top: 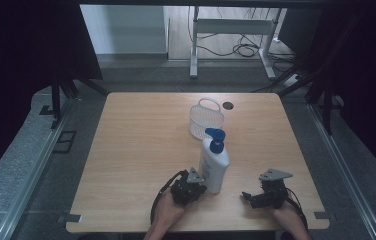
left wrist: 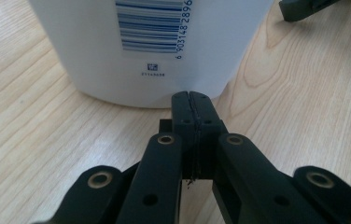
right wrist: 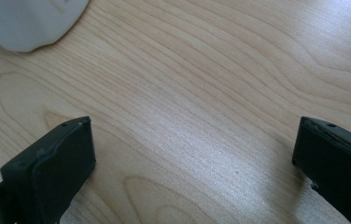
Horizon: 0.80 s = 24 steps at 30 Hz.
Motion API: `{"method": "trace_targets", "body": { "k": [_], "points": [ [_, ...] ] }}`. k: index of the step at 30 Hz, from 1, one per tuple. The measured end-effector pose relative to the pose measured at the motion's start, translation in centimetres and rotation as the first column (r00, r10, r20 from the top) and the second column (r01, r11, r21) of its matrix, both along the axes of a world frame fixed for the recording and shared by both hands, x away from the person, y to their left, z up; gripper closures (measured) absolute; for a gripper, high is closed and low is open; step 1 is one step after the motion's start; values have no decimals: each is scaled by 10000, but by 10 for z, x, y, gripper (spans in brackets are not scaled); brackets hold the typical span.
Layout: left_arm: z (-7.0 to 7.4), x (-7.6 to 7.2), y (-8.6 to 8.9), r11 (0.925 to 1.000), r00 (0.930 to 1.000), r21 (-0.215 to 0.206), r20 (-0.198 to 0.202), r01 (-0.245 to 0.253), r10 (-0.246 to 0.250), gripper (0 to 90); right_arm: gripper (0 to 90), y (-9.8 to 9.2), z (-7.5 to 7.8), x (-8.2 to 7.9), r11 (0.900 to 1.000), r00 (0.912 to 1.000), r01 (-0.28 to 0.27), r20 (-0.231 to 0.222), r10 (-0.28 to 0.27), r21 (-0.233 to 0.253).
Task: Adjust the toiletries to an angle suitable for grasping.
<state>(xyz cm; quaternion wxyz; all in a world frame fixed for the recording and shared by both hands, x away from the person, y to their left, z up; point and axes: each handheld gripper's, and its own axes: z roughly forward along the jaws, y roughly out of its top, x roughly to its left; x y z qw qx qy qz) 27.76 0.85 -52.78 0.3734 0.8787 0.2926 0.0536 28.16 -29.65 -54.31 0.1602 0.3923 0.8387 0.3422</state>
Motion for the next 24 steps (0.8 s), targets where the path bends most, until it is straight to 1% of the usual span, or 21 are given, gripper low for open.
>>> {"method": "trace_targets", "body": {
  "k": [1,5,7,16,17,20,23,24],
  "points": [
    [0,1,-1,10000,10000,42,12,61,-61,891,0,0,0,0,10000,10000,1,-2,-1,2],
    [0,2,-8,9999,9999,-90,-30,113,-113,891,0,0,0,0,10000,10000,-12,4,12,-15],
    [-1,3,-9,9999,9999,-73,-77,127,-128,891,0,0,0,0,10000,10000,-12,4,12,-18],
    [2,3,-7,9999,9999,-1,26,115,-115,887,0,0,0,0,10000,10000,0,-9,0,15],
    [3,2,-6,9999,9999,74,36,136,-137,884,0,0,0,0,10000,10000,-2,-5,2,15],
    [6,1,-4,9998,9999,126,99,135,-137,865,0,0,0,0,10000,10000,29,-11,-29,27],
    [9,0,0,9996,9998,262,165,123,-127,820,0,0,0,0,10000,10000,35,-11,-35,29],
    [9,-2,1,9997,9998,241,171,45,-49,807,0,0,0,0,10000,10000,34,-11,-33,29]
  ]
}}
